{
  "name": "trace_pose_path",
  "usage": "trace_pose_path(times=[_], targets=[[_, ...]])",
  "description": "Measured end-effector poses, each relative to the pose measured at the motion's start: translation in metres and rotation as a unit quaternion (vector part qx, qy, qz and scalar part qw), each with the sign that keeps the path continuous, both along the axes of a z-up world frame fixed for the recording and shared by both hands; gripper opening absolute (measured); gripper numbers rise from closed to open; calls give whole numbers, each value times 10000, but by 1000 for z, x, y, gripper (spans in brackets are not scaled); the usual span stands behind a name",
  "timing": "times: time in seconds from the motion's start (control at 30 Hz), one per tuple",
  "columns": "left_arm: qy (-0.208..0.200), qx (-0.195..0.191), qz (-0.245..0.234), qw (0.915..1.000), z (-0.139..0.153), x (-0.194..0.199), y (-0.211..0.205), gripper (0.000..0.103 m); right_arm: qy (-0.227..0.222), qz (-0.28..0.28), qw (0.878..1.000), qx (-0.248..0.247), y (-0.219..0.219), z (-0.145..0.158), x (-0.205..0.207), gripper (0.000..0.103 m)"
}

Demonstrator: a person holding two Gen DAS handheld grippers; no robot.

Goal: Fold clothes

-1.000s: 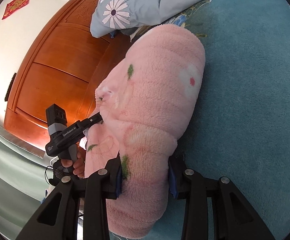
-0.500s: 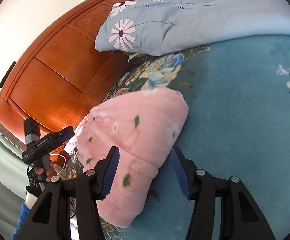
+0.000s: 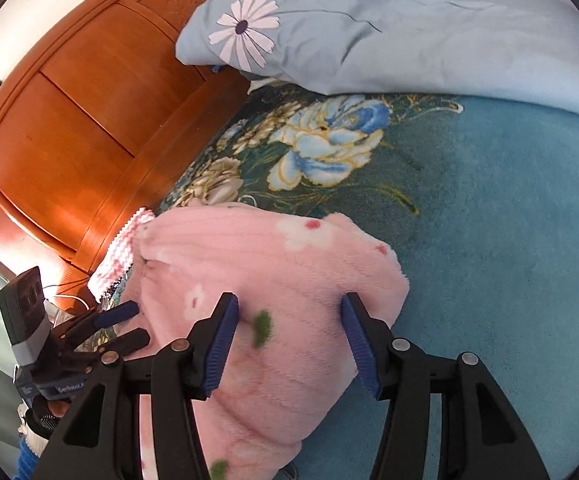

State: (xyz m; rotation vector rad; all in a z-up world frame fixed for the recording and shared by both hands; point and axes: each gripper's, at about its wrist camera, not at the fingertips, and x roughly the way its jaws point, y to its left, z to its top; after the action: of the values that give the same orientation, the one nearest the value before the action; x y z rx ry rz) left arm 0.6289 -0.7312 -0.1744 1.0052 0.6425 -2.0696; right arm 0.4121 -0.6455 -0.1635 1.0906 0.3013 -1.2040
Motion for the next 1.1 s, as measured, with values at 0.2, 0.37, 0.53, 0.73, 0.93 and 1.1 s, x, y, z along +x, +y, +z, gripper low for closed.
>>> trace_pose_path(times=[0.2, 0.37, 0.53, 0.73, 0.93, 1.1], targets=[[305, -24, 76, 9995, 16, 8, 11, 71, -158, -186, 9996, -122, 16, 2, -5, 55], [662, -1, 225, 9976, 30, 23, 19, 71, -449, 220, 9954, -819, 85, 29, 7, 55], [1000, 516, 597, 9919, 13, 40, 6, 71, -315, 1203, 9876, -959, 124, 32, 53, 55], [1083, 641, 683, 9897, 13, 45, 8, 71, 946, 1637, 9781, -870, 126, 18, 98, 31], [1060, 686, 669, 9897, 10, 45, 8, 71, 740, 1742, 9790, -754, 131, 14, 88, 6], [1224, 435, 806, 9882, 25, 53, 8, 71, 504, 1571, 9824, -875, 136, 17, 78, 6]])
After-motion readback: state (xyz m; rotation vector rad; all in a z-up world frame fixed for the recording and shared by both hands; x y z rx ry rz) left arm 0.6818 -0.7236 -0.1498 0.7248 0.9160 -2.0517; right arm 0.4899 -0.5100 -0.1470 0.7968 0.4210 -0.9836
